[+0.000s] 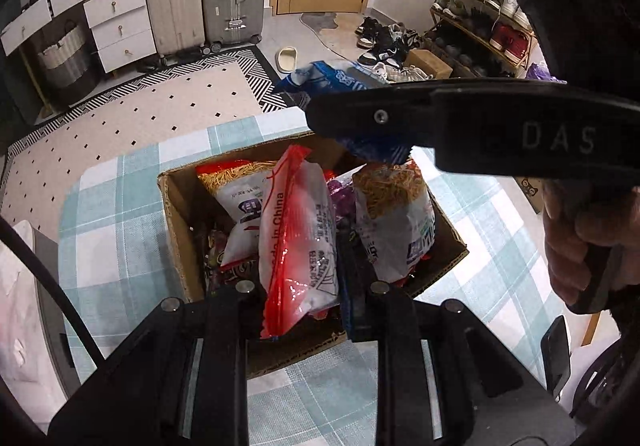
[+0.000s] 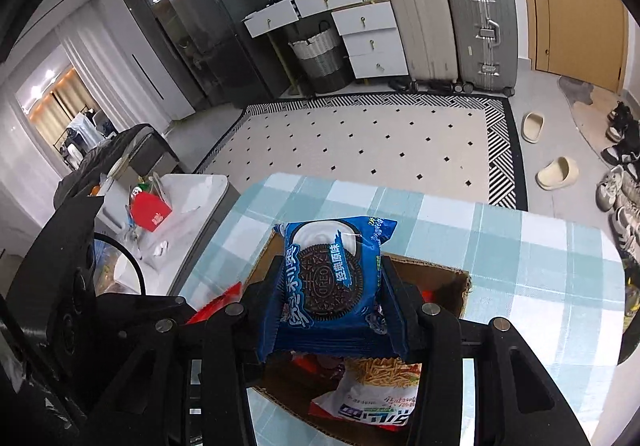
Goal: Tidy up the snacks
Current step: 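Open both tools to drop the Oreo and red-white packs into the box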
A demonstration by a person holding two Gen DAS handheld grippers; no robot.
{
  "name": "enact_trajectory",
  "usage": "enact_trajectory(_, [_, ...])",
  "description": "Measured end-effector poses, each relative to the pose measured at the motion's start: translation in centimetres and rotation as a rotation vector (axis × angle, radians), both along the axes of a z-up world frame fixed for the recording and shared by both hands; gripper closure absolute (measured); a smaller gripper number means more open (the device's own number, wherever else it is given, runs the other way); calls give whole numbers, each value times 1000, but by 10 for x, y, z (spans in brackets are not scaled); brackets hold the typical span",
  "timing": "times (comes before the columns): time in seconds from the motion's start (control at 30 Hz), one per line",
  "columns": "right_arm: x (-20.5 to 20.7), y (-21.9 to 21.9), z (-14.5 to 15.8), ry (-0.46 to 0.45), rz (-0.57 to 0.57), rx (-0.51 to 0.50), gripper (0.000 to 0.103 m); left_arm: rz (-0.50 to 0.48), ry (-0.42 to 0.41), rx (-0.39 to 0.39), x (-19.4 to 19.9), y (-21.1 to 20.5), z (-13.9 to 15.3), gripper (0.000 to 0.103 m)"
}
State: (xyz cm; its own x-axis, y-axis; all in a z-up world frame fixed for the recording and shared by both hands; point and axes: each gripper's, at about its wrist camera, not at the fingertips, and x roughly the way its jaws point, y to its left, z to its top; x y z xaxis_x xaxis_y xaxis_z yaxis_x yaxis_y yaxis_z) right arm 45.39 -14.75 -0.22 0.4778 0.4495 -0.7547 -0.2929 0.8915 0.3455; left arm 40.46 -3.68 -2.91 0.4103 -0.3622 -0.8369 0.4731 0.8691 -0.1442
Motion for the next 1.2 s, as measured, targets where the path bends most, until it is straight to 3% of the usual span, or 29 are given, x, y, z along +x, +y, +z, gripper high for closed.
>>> enact_trajectory(0.7, [-2, -1, -24, 27, 17, -23, 58, 19, 24, 35, 16, 1, -24, 82])
enact_trajectory(0.87, [-7, -4, -23, 8, 14, -17, 52, 21, 20, 71, 15, -3, -24, 80])
enact_trajectory(0.97, [-9, -2, -22, 12, 18, -17, 52, 26, 22, 84, 14, -2, -24, 75])
enact_trajectory(1.03, [-10, -1, -21, 10, 25, -21, 52, 32, 14, 86, 14, 1, -22, 66])
enact_trajectory(1.2, [-14, -4, -16, -5, 15, -27, 52, 61, 22, 49, 14, 11, -13, 53])
